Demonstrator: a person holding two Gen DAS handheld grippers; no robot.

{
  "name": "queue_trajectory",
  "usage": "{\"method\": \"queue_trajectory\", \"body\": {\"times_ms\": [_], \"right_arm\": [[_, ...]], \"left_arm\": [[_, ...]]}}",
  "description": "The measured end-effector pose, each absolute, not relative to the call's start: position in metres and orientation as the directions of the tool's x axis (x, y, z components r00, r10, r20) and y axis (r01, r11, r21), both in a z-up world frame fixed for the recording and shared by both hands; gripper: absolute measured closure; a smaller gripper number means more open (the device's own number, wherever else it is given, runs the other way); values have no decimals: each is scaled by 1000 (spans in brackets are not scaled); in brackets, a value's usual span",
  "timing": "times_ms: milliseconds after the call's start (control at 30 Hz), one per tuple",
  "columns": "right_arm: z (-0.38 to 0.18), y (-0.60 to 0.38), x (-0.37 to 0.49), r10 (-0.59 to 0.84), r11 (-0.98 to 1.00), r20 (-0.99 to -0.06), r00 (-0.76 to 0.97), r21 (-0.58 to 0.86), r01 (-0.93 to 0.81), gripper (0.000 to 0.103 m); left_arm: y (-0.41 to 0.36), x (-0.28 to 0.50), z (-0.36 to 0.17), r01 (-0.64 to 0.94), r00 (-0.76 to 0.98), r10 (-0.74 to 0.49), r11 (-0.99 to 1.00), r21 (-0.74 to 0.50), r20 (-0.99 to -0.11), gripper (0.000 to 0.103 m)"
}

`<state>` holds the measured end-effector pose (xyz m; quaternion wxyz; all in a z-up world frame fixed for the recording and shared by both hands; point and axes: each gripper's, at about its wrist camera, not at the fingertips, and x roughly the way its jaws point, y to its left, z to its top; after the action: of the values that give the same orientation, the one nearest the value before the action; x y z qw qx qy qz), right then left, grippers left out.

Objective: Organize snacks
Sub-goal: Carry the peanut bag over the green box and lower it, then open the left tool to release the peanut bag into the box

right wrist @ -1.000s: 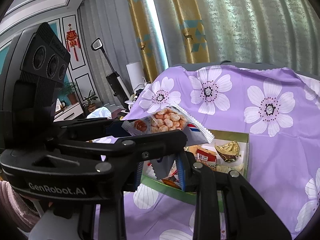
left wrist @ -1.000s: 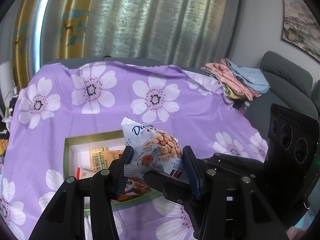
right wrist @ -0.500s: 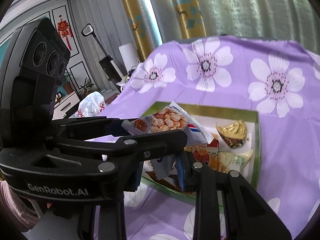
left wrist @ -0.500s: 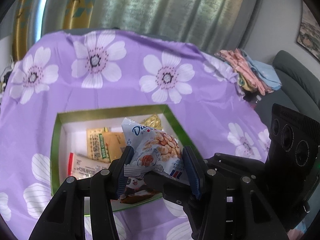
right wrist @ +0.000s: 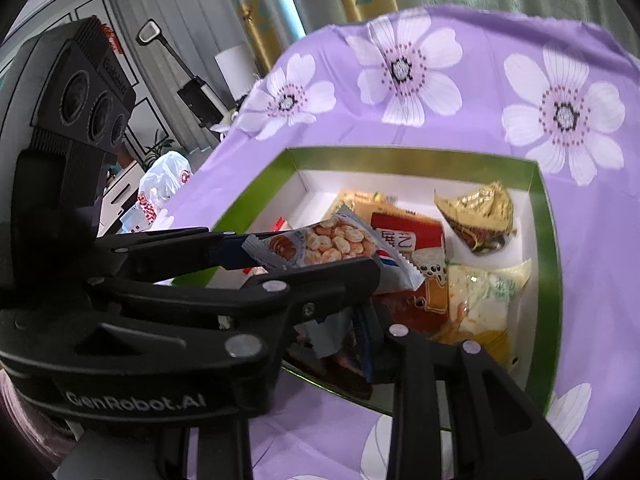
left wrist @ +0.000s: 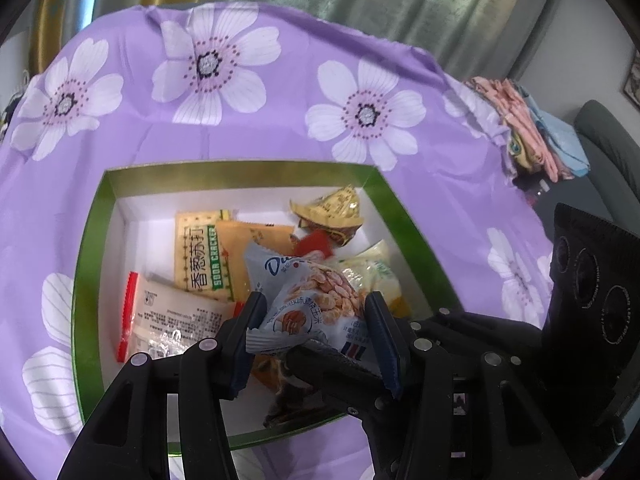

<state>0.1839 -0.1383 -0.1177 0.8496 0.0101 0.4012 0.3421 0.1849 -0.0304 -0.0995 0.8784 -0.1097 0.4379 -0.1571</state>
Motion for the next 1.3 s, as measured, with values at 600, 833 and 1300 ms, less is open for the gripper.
{"method": "queue_trajectory", "body": {"times_ms": [600,833,1300], "right_arm": [[-115,-140,181,515,815,-715,473,239,-527,53],[-102,-154,172,481,846,-696,533,209,-490,32],[-58,-168,140,359,902,-655,665,60,-428,7]], "left_arm": [[-27,180,-95,106,596,-228,973,-206,-770,39],[-23,165,-75,83,657,-166,985,-149,-735,33],[-17,126,-31,21,735,-75,996,-88,-674,3]]}}
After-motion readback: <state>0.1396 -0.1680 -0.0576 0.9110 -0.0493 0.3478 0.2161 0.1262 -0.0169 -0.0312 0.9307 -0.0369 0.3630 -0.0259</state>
